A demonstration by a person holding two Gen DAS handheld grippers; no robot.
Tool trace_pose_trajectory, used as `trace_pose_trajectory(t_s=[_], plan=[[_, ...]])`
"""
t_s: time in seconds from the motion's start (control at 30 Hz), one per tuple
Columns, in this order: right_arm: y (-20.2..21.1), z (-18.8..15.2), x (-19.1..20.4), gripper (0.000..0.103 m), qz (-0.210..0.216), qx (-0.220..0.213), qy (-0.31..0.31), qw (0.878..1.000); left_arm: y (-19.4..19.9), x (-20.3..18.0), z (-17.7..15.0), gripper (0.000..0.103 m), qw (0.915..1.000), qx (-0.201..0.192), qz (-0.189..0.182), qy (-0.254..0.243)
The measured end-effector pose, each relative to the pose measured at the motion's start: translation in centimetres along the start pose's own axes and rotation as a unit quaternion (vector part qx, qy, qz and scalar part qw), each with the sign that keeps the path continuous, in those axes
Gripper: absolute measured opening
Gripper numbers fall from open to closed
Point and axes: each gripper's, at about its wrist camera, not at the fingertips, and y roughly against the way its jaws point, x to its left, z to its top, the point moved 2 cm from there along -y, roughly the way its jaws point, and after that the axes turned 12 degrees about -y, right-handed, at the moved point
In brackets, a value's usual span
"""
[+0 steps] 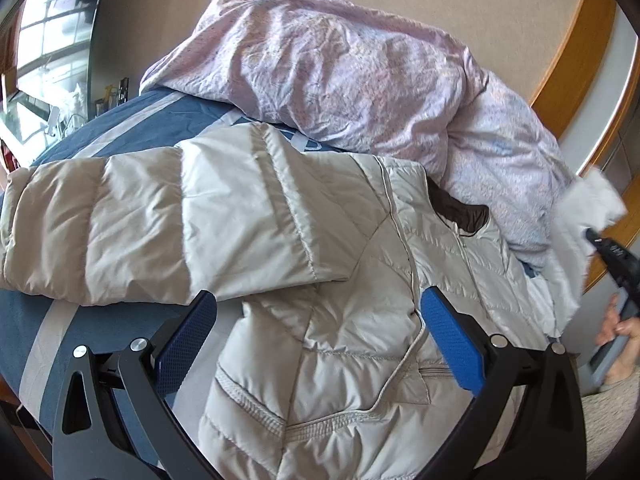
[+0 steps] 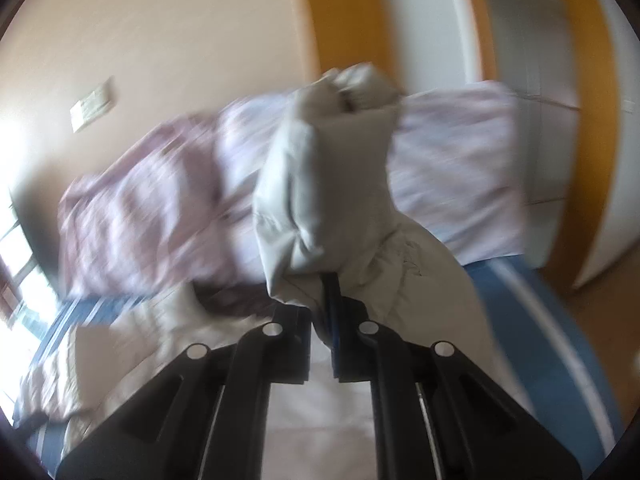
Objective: Fold large clothes
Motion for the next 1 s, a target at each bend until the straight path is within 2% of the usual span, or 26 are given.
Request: trace_pose_trajectory(t_s=[0.17,0.27,0.37,0.57,0.67,0.73,0.77,0.83,0.93,1.0], plan=[[-4.5,-3.9,3.9,0.008,0.010,0.070,0.043,0.997,0.6,1.6,-0.1,0.102,0.9996,-0.001,-0.011,0.024],[-6.1,-7.7,5.1,0.008,0.003,0.113,0.077,0.991,0.7,2.6,-0.3,0.102,0.9991,0.005,-0.010,0.041],[-7.1,-10.3,6.6,0.008,-0.003,0.134,0.108,0.985,0.8,3.6,-0.6,0.102,0.9987,0.007,0.002,0.049],[-7.5,-12.6,7.5,0.008,-0.010,0.157,0.138,0.978,1.0,4.0,-0.6,0.102,0.9982,0.005,0.015,0.058],[-7.5,-12.7,7.3,0.008,-0.009,0.166,0.136,0.977,0.4,1.3,0.5,0.102,0.9996,0.012,-0.008,0.023],[-7.5,-12.6,7.1,0.008,-0.008,0.165,0.130,0.978,-0.7,-1.1,1.6,0.102,0.9989,0.026,-0.040,0.003],[-7.4,-12.6,7.1,0.008,-0.007,0.166,0.127,0.978,-1.5,-2.3,2.1,0.102,0.9969,0.039,-0.068,0.003],[-7.3,-12.4,7.0,0.008,-0.002,0.166,0.119,0.979,-3.7,-4.9,3.2,0.102,0.9883,0.073,-0.133,0.010],[-7.1,-12.3,6.8,0.008,0.005,0.165,0.109,0.980,-6.9,-8.0,3.7,0.102,0.9792,0.113,-0.168,0.000],[-7.2,-12.2,6.7,0.009,0.010,0.166,0.103,0.981,-9.6,-10.1,3.8,0.101,0.9678,0.146,-0.205,0.009]])
